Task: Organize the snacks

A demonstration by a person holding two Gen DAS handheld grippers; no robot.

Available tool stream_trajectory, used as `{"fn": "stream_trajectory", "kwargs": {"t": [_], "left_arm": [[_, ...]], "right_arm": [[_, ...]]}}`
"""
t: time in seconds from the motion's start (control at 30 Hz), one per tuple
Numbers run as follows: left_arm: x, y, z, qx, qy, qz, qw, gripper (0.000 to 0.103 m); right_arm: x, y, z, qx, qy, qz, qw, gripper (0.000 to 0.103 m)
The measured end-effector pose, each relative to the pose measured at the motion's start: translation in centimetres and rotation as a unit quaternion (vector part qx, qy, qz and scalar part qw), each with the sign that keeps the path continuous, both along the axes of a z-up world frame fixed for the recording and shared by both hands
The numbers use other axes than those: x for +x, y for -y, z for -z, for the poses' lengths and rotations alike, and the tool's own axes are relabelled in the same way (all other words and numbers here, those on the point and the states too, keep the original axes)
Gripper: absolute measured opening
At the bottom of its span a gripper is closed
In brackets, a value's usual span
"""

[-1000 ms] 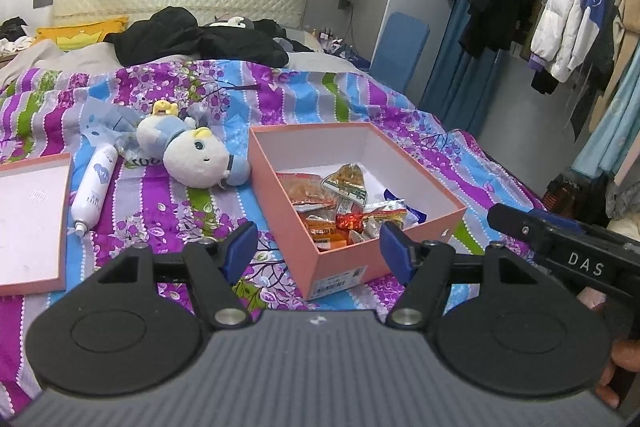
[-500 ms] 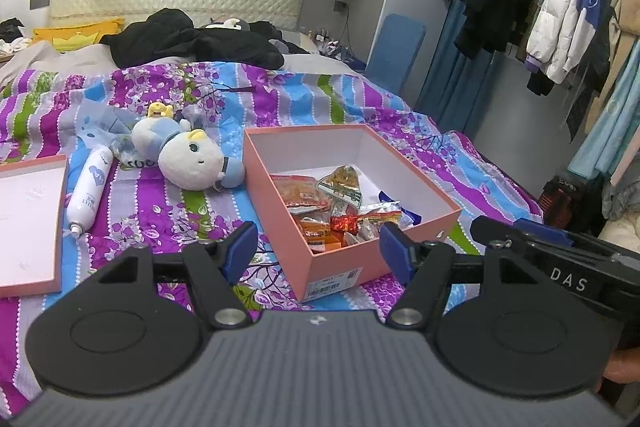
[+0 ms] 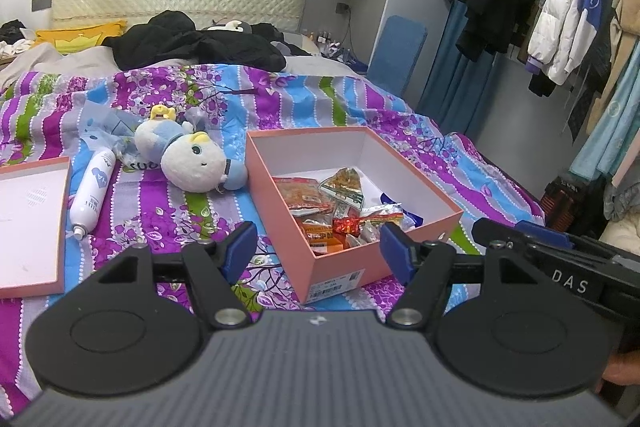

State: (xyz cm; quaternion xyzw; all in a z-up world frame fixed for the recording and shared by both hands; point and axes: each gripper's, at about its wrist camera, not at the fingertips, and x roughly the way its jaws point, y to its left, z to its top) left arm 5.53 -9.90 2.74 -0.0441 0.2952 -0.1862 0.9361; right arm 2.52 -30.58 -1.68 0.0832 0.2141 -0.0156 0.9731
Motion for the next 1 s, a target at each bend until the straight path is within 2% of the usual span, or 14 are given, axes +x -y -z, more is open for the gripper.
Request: {"fn": "stream_trajectory", "kwargs": {"t": [0.37, 0.43, 0.5, 0.6, 0.63, 0.67, 0.77, 0.8, 1.0], "left_arm": [[0.06, 0.21, -0.26, 0.002, 0.005, -0.001, 1.0, 0.074], [-0.01, 0.27, -0.36, 0.004, 0.006, -0.002, 1.0, 0.087], [-0.04, 0.34, -0.46, 0.009, 0.012, -0.005, 0.9999, 0.093], [0.02, 0.36, -0.5, 0.014, 0.01, -0.006, 0.9998, 0.094], [0.07, 0.31, -0.5, 0.013, 0.009, -0.006, 0.9998, 0.095], [0.13, 0.25, -0.49, 0.014, 0.007, -0.009, 0.9998, 0.096], [0.23, 0.19, -0.54, 0.013, 0.006, -0.016, 0.9998, 0.099], [0.25, 0.19, -0.58, 0.013, 0.006, -0.016, 0.9998, 0.099], [0.3, 0.0, -0.82, 0.017, 0.007, -0.026, 0.9995, 0.1]], "right_arm": [[-0.11, 0.16, -0.16, -0.002, 0.003, 0.003, 1.0, 0.062], [-0.07, 0.17, -0.17, -0.003, 0.003, 0.004, 1.0, 0.062], [-0.16, 0.21, -0.18, -0.005, 0.003, 0.008, 1.0, 0.062], [-0.14, 0.39, -0.16, -0.006, 0.004, 0.015, 1.0, 0.063], [-0.12, 0.47, -0.18, -0.006, 0.004, 0.018, 1.0, 0.07], [-0.19, 0.52, -0.17, -0.006, 0.006, 0.022, 1.0, 0.082], [-0.19, 0.7, -0.14, -0.01, 0.009, 0.028, 1.0, 0.1], [-0.15, 0.8, -0.13, -0.009, 0.008, 0.03, 0.999, 0.103], [-0.24, 0.81, -0.11, -0.005, 0.01, 0.028, 1.0, 0.103]]}}
